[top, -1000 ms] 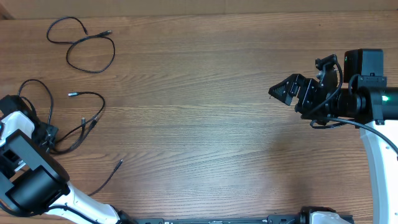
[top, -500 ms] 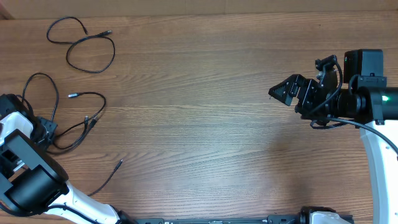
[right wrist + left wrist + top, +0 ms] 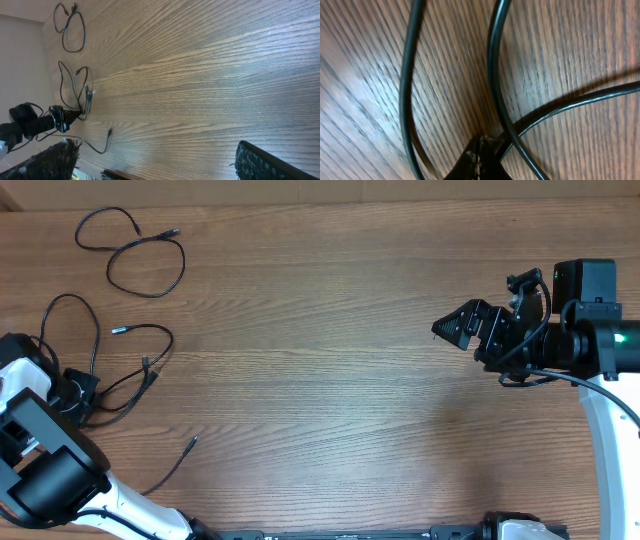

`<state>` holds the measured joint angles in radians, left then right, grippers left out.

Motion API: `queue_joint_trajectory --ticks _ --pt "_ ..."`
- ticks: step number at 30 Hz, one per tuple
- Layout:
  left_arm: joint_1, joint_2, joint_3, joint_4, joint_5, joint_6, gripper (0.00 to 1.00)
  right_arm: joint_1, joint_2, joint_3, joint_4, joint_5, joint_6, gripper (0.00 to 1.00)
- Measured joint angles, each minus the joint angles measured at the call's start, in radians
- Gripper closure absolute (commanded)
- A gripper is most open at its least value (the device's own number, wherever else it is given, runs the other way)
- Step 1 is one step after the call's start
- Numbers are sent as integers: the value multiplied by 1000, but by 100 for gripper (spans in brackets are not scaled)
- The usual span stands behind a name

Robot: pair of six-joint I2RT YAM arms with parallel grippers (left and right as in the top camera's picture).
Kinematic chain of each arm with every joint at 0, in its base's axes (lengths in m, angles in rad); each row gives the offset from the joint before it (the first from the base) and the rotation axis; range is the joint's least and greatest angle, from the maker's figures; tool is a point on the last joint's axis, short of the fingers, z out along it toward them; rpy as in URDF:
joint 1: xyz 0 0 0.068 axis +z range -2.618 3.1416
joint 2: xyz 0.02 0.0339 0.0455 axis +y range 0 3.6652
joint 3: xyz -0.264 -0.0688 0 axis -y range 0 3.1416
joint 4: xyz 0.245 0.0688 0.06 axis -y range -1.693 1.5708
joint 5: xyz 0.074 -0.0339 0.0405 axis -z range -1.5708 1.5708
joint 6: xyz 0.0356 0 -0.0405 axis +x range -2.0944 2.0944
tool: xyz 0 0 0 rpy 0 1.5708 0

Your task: Untangle cables

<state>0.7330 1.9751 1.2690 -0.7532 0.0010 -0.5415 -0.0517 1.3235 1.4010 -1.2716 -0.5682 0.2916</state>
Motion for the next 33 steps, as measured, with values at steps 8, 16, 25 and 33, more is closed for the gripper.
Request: queue_joint_trajectory --ticks 8,16,25,33 --pt "0 4 0 28 142 -30 96 0 0 0 -1 0 0 0" --pt "0 10 -6 82 223 -37 96 0 0 0 0 0 0 0" --pt "0 18 -10 150 407 -16 96 0 0 0 -5 0 0 0" --pt "8 -11 -14 22 327 -2 96 0 0 0 -10 0 0 0"
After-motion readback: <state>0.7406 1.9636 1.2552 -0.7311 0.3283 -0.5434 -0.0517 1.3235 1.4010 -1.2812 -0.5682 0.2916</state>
